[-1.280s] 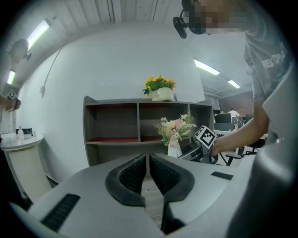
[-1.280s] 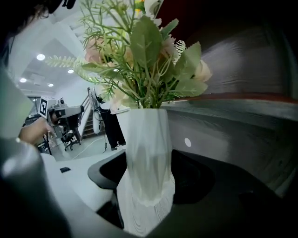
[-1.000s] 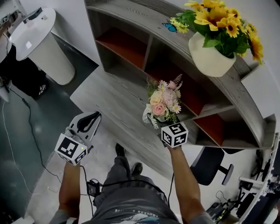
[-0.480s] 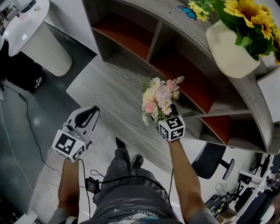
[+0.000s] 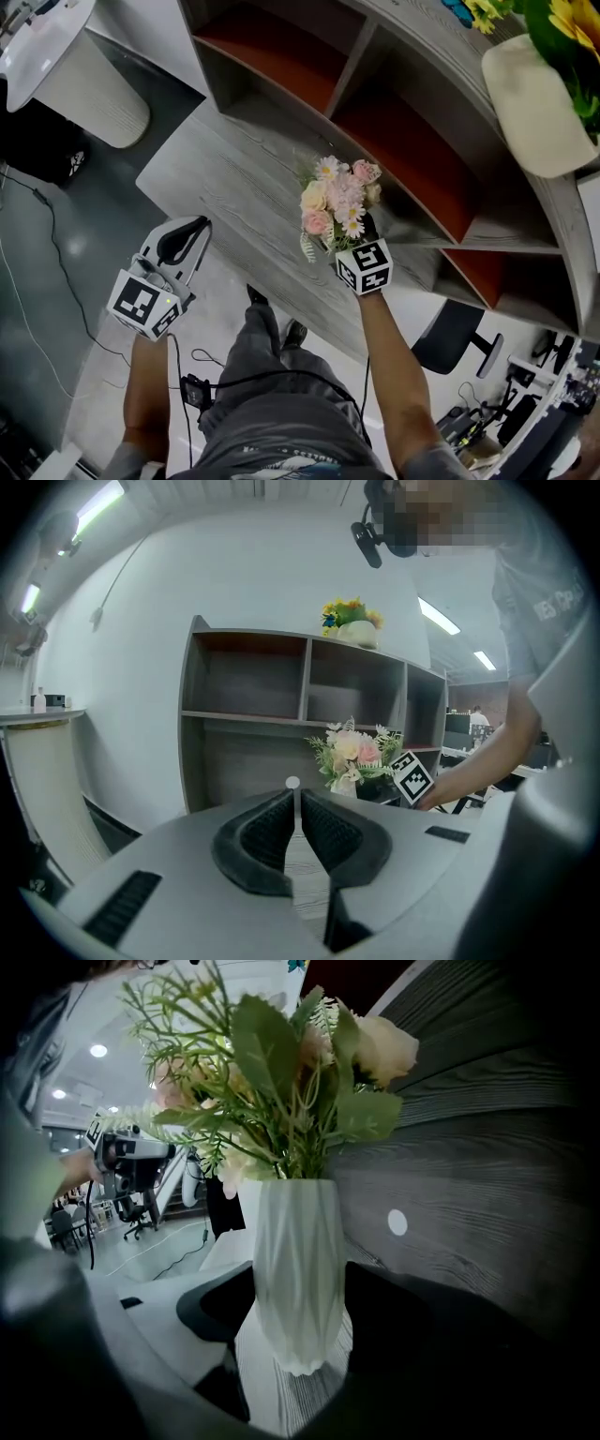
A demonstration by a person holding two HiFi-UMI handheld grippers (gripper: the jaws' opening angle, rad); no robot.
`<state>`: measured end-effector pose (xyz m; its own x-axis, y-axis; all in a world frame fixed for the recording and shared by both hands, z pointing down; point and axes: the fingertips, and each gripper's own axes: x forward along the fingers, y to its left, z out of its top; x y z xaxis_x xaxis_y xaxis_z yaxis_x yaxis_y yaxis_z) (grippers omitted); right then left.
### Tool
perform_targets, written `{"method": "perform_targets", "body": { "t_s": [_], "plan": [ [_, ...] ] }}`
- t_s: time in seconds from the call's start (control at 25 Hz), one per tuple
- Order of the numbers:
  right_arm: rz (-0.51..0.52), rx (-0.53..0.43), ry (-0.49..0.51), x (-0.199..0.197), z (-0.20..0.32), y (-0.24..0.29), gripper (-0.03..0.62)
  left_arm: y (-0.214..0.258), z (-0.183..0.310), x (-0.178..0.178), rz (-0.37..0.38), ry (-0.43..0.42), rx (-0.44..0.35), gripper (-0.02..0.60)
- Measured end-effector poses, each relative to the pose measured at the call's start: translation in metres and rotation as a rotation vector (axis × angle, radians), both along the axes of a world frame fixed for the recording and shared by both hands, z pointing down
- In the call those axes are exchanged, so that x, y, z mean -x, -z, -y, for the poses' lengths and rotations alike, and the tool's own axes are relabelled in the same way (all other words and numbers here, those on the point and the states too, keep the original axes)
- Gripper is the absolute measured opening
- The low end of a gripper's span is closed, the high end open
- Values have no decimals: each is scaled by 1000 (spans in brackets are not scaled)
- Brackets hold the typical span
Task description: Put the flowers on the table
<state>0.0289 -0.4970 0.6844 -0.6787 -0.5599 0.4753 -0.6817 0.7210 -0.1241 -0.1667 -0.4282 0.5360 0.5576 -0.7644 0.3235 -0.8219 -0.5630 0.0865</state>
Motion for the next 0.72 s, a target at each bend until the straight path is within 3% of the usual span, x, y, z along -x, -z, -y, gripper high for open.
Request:
{"method": "perform_targets", "body": {
  "t_s": [0.72],
  "plan": [
    [-36, -44, 13, -8, -7, -15, 318, -7, 8, -2, -15, 16, 7, 38]
  ]
}}
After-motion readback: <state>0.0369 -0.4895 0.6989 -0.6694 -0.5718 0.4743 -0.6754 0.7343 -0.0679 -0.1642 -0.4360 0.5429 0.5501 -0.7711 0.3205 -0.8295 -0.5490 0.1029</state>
